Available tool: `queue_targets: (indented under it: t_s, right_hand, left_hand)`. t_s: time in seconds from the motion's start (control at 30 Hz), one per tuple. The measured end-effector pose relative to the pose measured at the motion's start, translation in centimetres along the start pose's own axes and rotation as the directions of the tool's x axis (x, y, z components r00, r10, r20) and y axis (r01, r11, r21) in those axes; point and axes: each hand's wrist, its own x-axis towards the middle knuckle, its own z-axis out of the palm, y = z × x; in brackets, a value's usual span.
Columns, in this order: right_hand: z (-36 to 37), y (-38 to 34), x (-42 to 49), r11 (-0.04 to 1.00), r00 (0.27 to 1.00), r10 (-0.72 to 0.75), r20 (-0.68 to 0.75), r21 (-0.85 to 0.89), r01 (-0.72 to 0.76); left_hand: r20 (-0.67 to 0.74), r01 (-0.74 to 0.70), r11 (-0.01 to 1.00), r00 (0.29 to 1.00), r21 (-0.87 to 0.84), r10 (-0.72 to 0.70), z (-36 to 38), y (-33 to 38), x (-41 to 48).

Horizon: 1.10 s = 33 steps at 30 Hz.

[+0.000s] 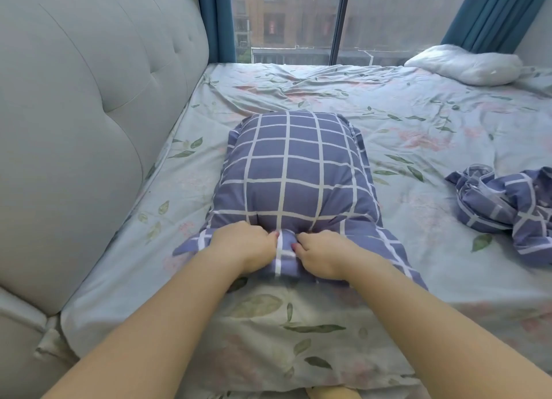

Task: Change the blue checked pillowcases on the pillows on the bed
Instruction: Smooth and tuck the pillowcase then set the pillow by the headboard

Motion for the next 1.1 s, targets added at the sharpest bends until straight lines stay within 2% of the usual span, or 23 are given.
queue_targets:
  t_s: [0.13, 0.2, 0.33, 0.53, 0.63, 0.7, 0.8, 0.87, 0.97, 1.03, 1.1]
  right_hand:
    - [-0.8, 0.7, 3.6, 0.996, 1.000, 0.009, -0.011, 0.088, -0.008]
    - [-1.1, 0.9, 4.2, 0.995, 1.000, 0.017, -0.001, 0.098, -0.017]
    - [-1.8, 0.9, 2.0, 1.000, 0.999, -0.014, 0.032, 0.009, 0.014]
    - [-2.5, 1.8, -1.9, 0.995, 0.987, -0.100, 0.123, 0.033, 0.096]
    - [-2.1, 0.6, -0.1, 1.000, 0.990, -0.018, 0.139, -0.010, 0.020]
    - [-1.7, 0.5, 2.5, 0.998, 0.989, 0.053, 0.136, 0.018, -0.056]
    - [-1.5, 0.6, 5.1, 0.997, 0.990, 0.026, 0.136, -0.079, -0.016]
    - [-1.3, 0.8, 5.3, 0.998, 0.996, 0.036, 0.078, -0.060, -0.032]
    - [-1.2, 0.5, 2.9, 0.997, 0.998, 0.049, 0.035, 0.050, -0.051]
    - [-1.2, 0.6, -0.1, 0.999, 1.000, 0.004, 0.022, 0.046, -0.005]
    - [-0.9, 1.3, -2.8, 0.997, 0.997, -0.065, 0.042, -0.031, 0.067]
  left_hand:
    - [-0.001, 0.067, 0.989, 0.998, -0.133, -0.067, -1.1, -0.5, 4.3]
    - [-0.001, 0.038, 0.995, 0.999, -0.097, -0.038, -1.7, -0.7, 5.3]
    - [0.000, -0.019, 1.000, 1.000, 0.012, 0.019, -1.4, -1.3, 4.3]
    - [0.035, -0.133, 0.991, 0.990, -0.025, 0.134, -0.7, -2.2, 1.2]
    - [0.116, -0.041, 0.997, 0.992, -0.061, 0.048, -1.0, -1.6, 2.2]
    - [0.113, -0.002, 0.993, 0.993, -0.116, 0.015, -1.0, -1.3, 3.7]
    - [0.112, -0.033, 0.999, 0.993, -0.023, 0.035, -1.3, -1.4, 5.8]
    - [0.090, -0.043, 0.999, 0.995, 0.027, 0.040, -1.5, -1.3, 6.1]
    - [0.041, -0.032, 0.999, 0.999, 0.026, 0.031, -1.2, -0.8, 5.1]
    - [0.055, -0.065, 0.995, 0.997, 0.076, 0.061, -1.1, -0.8, 3.1]
    - [0.075, -0.063, 0.991, 0.996, 0.119, 0.054, -0.9, -0.6, 0.9]
